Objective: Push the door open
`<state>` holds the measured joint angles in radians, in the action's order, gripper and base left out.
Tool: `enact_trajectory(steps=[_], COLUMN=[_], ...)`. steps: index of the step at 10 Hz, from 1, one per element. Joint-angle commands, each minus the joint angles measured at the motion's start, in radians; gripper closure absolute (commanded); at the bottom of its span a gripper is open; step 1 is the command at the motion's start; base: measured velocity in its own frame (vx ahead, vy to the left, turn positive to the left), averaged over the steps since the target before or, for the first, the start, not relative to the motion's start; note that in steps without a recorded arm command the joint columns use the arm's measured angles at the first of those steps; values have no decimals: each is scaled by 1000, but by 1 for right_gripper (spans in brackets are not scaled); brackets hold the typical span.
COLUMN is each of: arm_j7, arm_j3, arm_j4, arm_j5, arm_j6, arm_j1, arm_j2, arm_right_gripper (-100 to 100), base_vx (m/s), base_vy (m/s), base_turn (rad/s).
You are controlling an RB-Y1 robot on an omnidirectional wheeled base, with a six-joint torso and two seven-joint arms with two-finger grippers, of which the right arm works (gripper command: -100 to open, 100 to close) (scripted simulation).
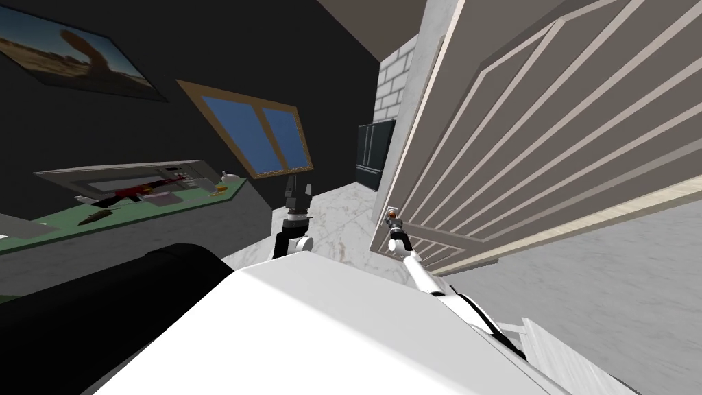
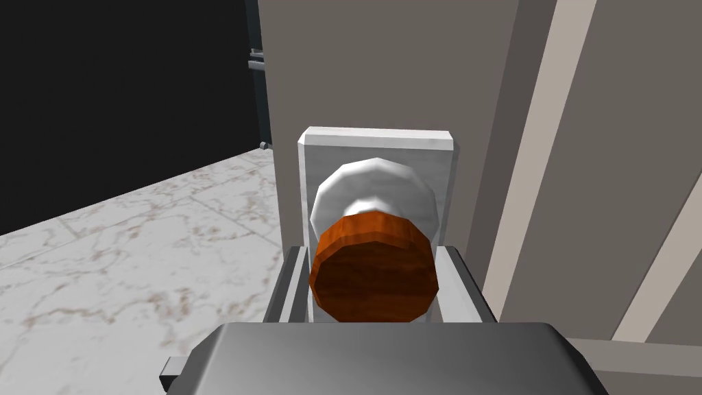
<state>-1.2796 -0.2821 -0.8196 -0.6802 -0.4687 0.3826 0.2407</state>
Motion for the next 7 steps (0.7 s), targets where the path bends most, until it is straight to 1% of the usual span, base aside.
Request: enact_trajectory(steps=[1,5,7], arm_j7=[-49,-165,-215], arm_j3=[-50,-188,-244], arm_j4=[-37,-136,-177], arm_j5=[14,49,64], arm_j6=[-1,9,12], arm_j1=[-10,-52,-70], arm_j2=[34,114,146], arm_right_gripper=[100,100,100], base_vx=[-37,-60,-66], base_vy=[27,5,-16], base_turn=[-219,-178,-178])
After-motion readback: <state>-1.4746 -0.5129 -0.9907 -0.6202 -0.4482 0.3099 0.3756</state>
